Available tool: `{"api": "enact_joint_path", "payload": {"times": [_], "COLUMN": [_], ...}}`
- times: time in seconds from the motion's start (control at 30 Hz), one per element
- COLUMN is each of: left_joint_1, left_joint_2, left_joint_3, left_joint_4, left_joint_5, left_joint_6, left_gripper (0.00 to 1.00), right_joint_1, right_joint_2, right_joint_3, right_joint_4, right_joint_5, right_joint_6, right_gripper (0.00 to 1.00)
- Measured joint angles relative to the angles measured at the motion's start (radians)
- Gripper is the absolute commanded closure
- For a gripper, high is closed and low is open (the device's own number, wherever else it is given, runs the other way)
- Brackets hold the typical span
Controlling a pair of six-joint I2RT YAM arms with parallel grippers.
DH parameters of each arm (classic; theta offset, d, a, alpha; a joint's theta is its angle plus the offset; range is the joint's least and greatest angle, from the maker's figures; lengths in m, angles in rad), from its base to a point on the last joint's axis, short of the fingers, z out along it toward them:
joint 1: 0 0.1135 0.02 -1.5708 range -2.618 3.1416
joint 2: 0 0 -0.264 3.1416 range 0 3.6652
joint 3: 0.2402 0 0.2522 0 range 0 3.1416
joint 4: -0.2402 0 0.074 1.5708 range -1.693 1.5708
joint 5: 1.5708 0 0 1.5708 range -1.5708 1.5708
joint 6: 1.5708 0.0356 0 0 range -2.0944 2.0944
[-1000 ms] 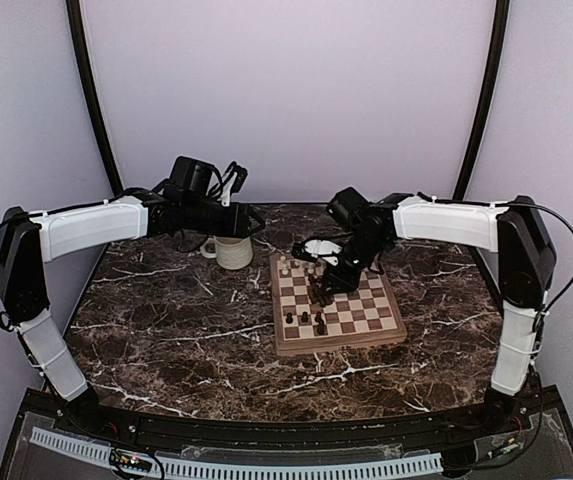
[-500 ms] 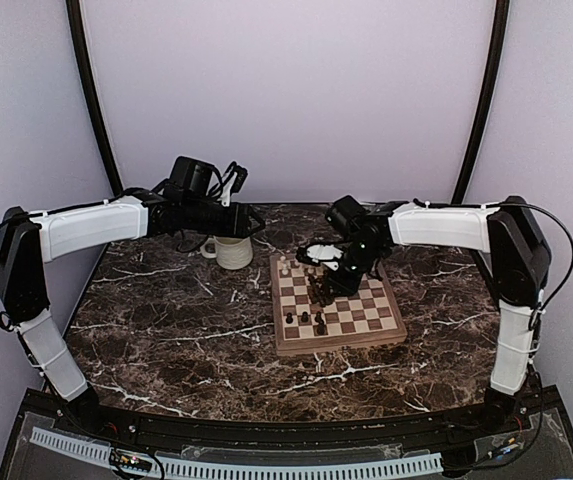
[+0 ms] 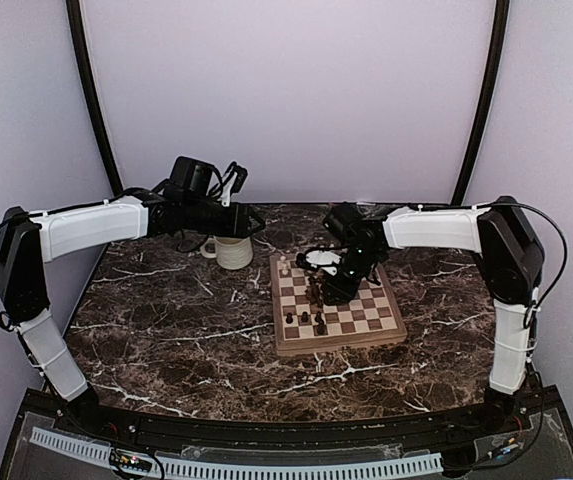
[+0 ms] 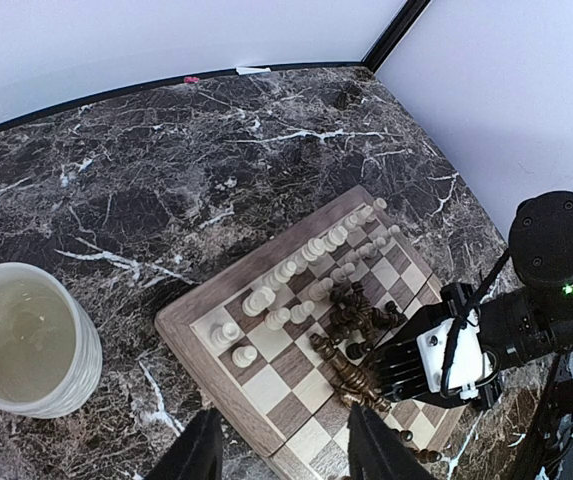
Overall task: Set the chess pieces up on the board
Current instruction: Pick up the knight from the chessboard.
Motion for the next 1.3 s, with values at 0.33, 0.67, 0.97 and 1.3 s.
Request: {"api": "enact_joint_path", "payload": {"times": [0.33, 0.67, 0.97, 1.3], "left_joint_1": [0.0, 0.0, 0.0, 0.0], "left_joint_2": [0.003, 0.016, 0.023, 0.065], "left_joint_3": [0.0, 0.0, 0.0, -0.019], "left_joint_4": [0.0, 0.0, 0.001, 0.073], "left_joint_5": [0.003, 0.017, 0.033, 0.144], "left_joint_6": [0.0, 0.0, -0.009, -0.03], "left_gripper": [0.55, 0.55, 0.55, 0.59], "right_joint_1": [-0.006, -0.019, -0.033, -0.076], "right_joint_2": [0.005, -0.001, -0.035, -0.127], "right_joint_3": [0.0, -0.021, -0.044, 0.028], "right_joint_4": [-0.019, -0.003, -0.014, -0.105], "right_joint_5": [0.004, 0.003, -0.014, -0.258], "right_joint_6": [0.003, -0.004, -0.014, -0.025], "right_gripper": [0.62, 0.82, 0.87, 0.88]}}
